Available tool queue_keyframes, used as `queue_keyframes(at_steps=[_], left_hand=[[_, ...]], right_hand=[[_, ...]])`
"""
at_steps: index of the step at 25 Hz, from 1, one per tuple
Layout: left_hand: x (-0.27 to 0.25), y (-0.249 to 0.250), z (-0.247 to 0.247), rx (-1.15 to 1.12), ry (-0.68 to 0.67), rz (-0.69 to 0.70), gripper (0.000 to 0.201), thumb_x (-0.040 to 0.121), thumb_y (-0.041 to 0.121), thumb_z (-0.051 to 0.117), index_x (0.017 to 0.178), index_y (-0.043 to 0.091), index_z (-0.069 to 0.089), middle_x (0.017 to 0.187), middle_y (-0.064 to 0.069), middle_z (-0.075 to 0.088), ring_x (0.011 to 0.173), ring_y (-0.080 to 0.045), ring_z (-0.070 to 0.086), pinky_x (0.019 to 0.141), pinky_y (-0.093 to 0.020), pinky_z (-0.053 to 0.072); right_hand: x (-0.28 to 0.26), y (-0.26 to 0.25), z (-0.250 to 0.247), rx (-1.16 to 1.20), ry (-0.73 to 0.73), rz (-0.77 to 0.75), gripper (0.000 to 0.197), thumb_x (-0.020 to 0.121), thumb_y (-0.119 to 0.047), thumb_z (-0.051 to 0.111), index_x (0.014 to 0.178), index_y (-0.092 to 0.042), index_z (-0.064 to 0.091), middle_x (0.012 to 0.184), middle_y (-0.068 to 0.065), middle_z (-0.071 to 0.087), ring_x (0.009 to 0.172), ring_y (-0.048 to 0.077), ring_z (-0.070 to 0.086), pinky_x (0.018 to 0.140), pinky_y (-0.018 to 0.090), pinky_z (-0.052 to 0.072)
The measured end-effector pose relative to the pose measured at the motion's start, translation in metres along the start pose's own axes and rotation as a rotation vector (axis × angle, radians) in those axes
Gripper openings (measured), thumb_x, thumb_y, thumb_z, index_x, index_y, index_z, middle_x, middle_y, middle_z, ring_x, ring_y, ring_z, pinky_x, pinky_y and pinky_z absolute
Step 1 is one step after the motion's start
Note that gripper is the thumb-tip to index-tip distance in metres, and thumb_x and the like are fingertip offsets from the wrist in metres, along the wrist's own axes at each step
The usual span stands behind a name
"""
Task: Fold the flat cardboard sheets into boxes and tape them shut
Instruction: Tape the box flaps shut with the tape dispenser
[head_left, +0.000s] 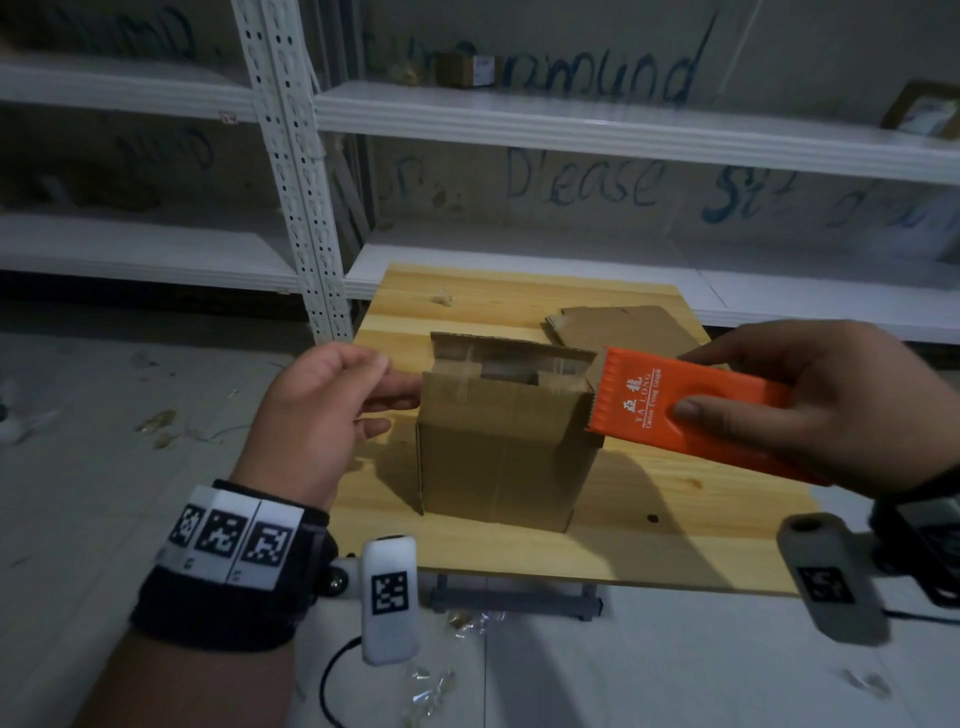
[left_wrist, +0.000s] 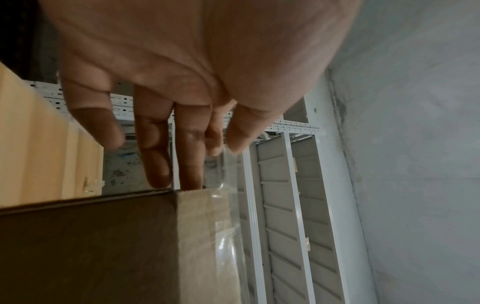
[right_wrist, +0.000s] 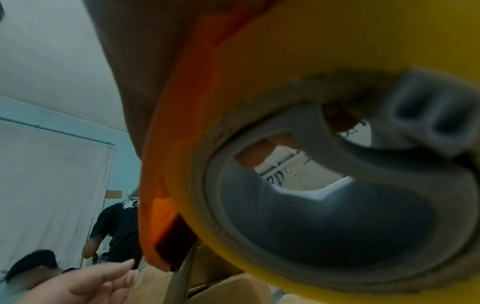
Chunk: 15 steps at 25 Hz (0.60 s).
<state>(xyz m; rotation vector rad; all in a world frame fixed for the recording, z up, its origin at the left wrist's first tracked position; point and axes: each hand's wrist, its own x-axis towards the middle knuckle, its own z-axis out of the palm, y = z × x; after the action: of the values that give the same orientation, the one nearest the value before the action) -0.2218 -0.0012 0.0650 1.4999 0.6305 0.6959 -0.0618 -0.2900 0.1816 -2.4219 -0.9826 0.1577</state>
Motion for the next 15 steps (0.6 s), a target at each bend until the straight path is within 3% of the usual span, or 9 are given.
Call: queue_keyframes(at_steps=[2,4,6,9,11,13,15], left_hand=[[-0.002,0.001,0.002,-0.026,0.005,0.001,0.017,0.1,0.036,0.073,0.108,0.022,0.069,0.101,-0.003,0.086,0.105,-0.029,0.081,0.087,-0.047,0.055],[-0.002,-0.001,0.004,0.041,0.017,0.043,0.048,0.083,0.049,0.087,0.12,0.029,0.066,0.104,0.003,0.086,0.109,-0.025,0.08,0.1,-0.054,0.057],[-0.002,-0.001,0.006,0.073,0.029,0.066,0.072,0.073,0.052,0.09,0.134,0.032,0.058,0.104,0.006,0.086,0.112,-0.018,0.078,0.111,-0.062,0.051],[0.002,-0.003,0.009,0.008,0.0,0.052,0.1,0.056,0.06,0.096,0.142,0.031,0.054,0.11,0.005,0.085,0.112,-0.016,0.078,0.113,-0.061,0.051],[0.005,-0.003,0.011,-0.034,-0.027,0.063,0.118,0.042,0.071,0.099,0.144,0.037,0.053,0.127,0.012,0.08,0.126,-0.014,0.071,0.115,-0.057,0.052],[0.007,-0.002,0.014,-0.057,-0.081,0.092,0.126,0.045,0.067,0.101,0.155,0.037,0.046,0.144,0.022,0.069,0.143,-0.007,0.058,0.121,-0.057,0.046],[0.008,-0.002,0.019,-0.082,-0.151,0.12,0.126,0.06,0.05,0.1,0.165,0.034,0.034,0.151,0.023,0.065,0.149,-0.004,0.05,0.125,-0.06,0.038]], right_hand=[[0.001,0.003,0.001,-0.001,0.018,-0.007,0.047,0.062,-0.075,0.072,0.1,-0.048,0.077,0.079,-0.009,0.079,0.076,0.007,0.072,0.065,0.039,0.061],[0.001,0.004,0.001,0.004,0.019,-0.006,0.047,0.062,-0.074,0.072,0.1,-0.047,0.077,0.079,-0.01,0.079,0.081,0.002,0.072,0.064,0.037,0.061],[0.002,0.005,0.001,0.011,0.022,-0.004,0.049,0.062,-0.074,0.073,0.101,-0.045,0.078,0.079,-0.01,0.08,0.083,-0.001,0.071,0.064,0.036,0.06],[0.001,0.005,0.002,0.008,0.031,0.0,0.047,0.062,-0.074,0.073,0.1,-0.046,0.077,0.081,-0.009,0.08,0.082,0.002,0.071,0.066,0.038,0.061],[0.0,0.003,0.002,0.003,0.034,0.006,0.046,0.061,-0.074,0.073,0.099,-0.048,0.075,0.083,-0.008,0.08,0.074,0.009,0.072,0.065,0.036,0.061],[-0.001,0.004,0.002,-0.012,0.035,0.005,0.049,0.062,-0.074,0.073,0.102,-0.046,0.076,0.083,-0.006,0.079,0.071,0.011,0.072,0.066,0.038,0.062],[0.0,0.006,0.001,-0.032,0.042,-0.005,0.054,0.063,-0.074,0.074,0.106,-0.042,0.079,0.083,-0.005,0.08,0.073,0.011,0.073,0.067,0.044,0.063]])
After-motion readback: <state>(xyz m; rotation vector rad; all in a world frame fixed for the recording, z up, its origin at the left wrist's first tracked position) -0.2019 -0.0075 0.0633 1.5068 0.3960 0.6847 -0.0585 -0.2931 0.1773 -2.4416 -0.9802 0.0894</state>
